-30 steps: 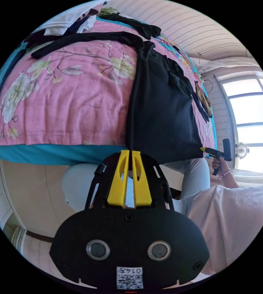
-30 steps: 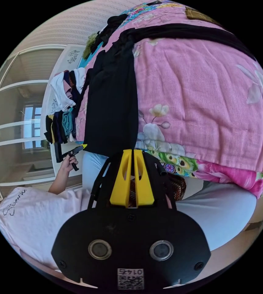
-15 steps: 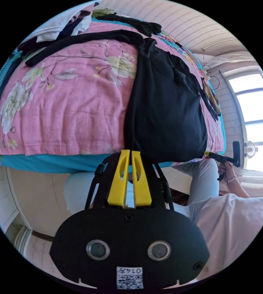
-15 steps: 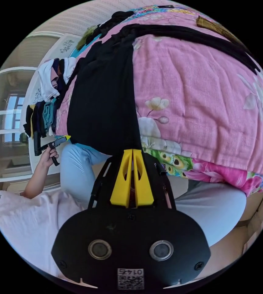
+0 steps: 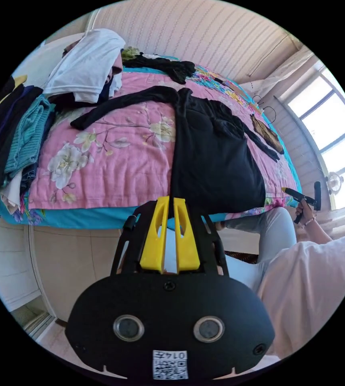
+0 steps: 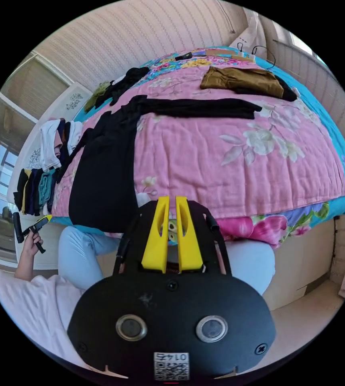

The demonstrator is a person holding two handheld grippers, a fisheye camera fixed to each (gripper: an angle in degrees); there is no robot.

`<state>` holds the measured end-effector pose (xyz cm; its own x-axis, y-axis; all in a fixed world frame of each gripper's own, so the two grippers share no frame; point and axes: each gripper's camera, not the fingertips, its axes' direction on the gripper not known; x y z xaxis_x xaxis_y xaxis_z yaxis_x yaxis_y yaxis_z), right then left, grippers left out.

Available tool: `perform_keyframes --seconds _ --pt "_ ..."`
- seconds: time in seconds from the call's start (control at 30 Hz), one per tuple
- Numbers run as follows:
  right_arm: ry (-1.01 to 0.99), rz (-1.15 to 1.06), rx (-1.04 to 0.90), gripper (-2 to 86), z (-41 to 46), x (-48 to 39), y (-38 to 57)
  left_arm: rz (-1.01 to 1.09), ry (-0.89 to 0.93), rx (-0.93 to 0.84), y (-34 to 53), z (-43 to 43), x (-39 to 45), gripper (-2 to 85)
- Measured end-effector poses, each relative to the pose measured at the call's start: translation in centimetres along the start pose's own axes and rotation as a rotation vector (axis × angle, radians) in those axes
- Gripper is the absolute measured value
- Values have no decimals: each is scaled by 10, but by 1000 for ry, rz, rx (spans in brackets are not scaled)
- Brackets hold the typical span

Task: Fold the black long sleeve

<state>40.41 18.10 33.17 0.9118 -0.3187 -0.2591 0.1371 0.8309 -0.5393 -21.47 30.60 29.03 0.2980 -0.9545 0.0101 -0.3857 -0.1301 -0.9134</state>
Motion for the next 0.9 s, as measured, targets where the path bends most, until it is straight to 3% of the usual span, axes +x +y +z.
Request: perform_keyframes --seconds 0.27,0.43,0.7,0.9 --pt "-2 169 327 68 -12 89 8 305 81 0 -69 79 121 16" --pt "-122 268 451 78 2 144 -2 569 190 -51 -151 185 258 18" --pt "-169 282 459 95 17 200 -37 849 255 -68 -253 339 448 19" --pt "-193 236 395 35 20 224 -53 967 231 -136 -284 455 548 22"
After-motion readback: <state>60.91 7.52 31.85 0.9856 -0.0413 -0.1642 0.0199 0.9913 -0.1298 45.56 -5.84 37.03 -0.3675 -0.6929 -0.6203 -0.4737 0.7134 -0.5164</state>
